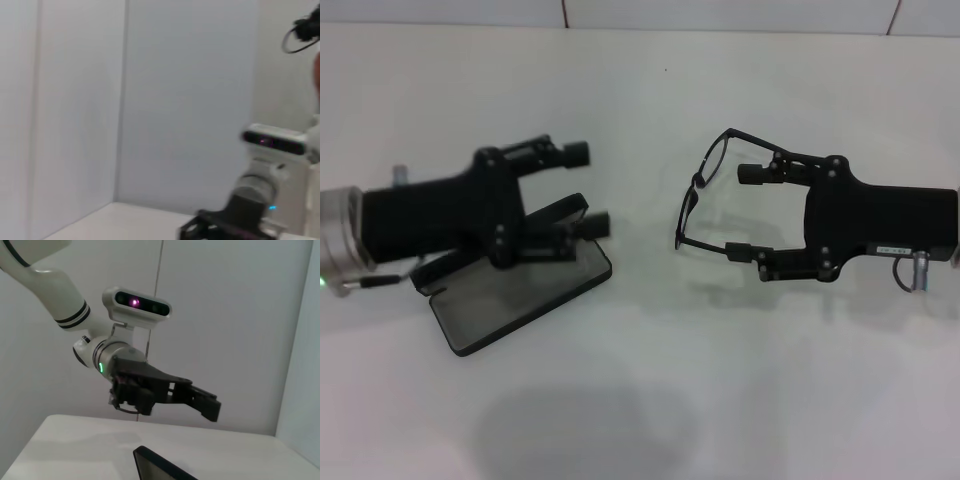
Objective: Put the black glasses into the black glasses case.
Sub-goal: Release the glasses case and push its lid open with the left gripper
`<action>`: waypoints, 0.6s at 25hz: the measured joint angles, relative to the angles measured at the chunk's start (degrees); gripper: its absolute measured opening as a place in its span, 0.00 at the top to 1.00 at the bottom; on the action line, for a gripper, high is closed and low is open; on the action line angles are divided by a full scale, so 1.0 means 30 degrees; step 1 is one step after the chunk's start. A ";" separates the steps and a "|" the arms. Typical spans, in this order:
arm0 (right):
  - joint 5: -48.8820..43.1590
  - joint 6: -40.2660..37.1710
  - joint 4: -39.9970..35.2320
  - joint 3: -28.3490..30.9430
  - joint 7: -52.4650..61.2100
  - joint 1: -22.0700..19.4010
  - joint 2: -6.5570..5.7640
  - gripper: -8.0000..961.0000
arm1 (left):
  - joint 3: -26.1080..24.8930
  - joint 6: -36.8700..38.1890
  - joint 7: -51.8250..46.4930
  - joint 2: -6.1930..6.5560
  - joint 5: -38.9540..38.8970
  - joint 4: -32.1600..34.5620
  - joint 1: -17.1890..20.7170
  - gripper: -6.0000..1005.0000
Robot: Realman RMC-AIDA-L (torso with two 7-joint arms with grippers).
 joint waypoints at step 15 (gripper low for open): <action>-0.0044 -0.0037 0.0028 -0.0103 0.0000 -0.0035 0.0027 0.17 | 0.1069 -0.2958 -0.5215 -0.2140 0.2413 -0.9195 -0.1929 0.19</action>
